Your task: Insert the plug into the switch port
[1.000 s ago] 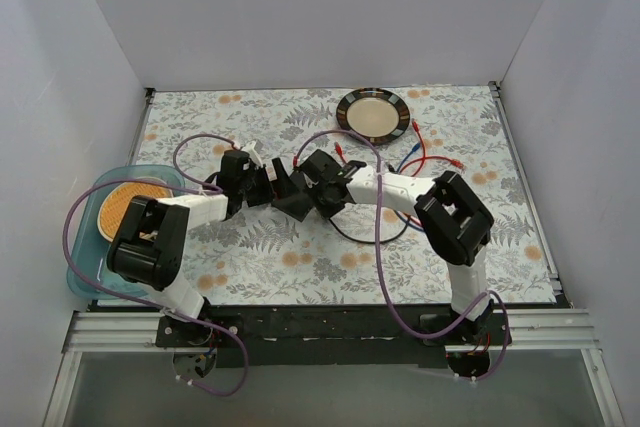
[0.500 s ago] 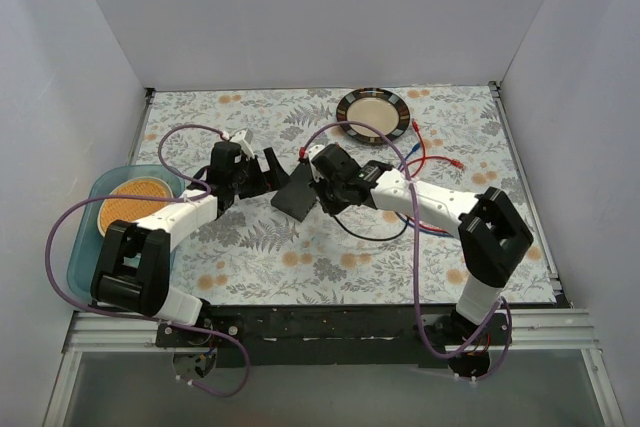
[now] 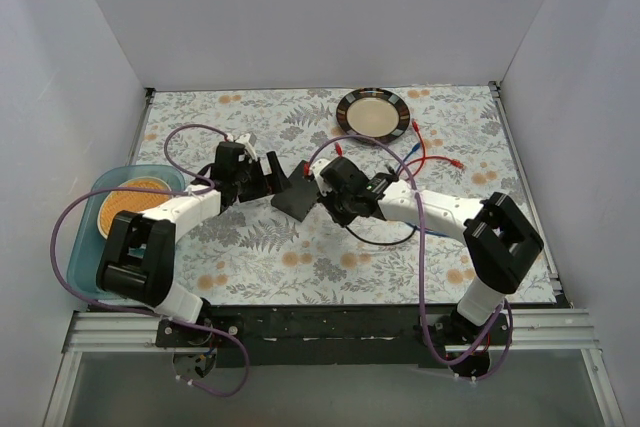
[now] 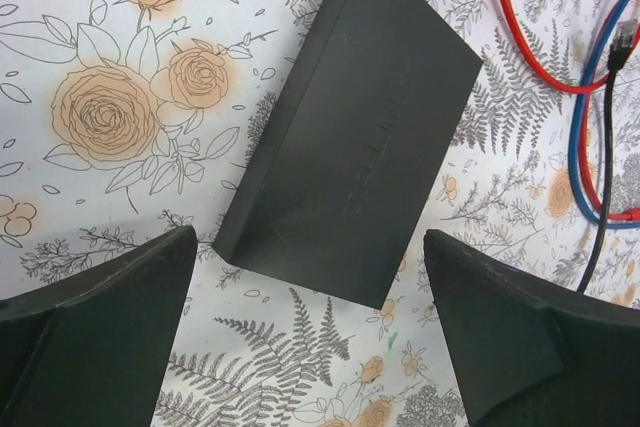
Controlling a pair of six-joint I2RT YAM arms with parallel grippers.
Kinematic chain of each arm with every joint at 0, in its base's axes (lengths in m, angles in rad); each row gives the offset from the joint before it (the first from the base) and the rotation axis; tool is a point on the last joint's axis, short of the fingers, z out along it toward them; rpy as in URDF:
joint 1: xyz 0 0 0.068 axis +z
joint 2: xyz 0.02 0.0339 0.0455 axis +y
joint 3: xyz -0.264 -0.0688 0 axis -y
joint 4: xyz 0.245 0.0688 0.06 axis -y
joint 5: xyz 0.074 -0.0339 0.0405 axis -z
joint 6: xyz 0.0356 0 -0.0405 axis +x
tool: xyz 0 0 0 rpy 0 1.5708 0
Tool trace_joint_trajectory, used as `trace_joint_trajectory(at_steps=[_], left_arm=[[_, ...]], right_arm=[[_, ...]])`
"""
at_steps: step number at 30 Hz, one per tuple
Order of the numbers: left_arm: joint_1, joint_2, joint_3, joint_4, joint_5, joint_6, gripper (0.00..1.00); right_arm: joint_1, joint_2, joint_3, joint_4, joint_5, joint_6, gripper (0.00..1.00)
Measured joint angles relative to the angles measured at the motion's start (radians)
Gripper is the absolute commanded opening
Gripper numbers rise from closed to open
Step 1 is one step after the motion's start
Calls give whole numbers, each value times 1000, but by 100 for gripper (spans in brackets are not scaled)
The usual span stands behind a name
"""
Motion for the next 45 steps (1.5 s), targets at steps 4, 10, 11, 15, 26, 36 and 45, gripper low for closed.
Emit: trace_joint_trajectory(at_steps=[4,10,11,15,26,36,45], left_arm=[[28,53,15,5,19,14,98],[113,192,93,42,100,25,98],[119,217,117,46,117,28,98],[120,284,188,63,172,35,98],[116,344,205,112,285,15,98],[116,346,205,117,323,8,98],[116,346,205,121,344,5,98]], right_arm=[[0,2,-37,60,0,-77,1],[0,54,-38,135,15,-200,1],[0,65,-37,142,20,-217,1],[0,114,-18,149,39,-262,1],[41,151,9,184,110,-298,1],[94,224,77,169,167,-293,1],[94,277,141,115,211,-272,1]])
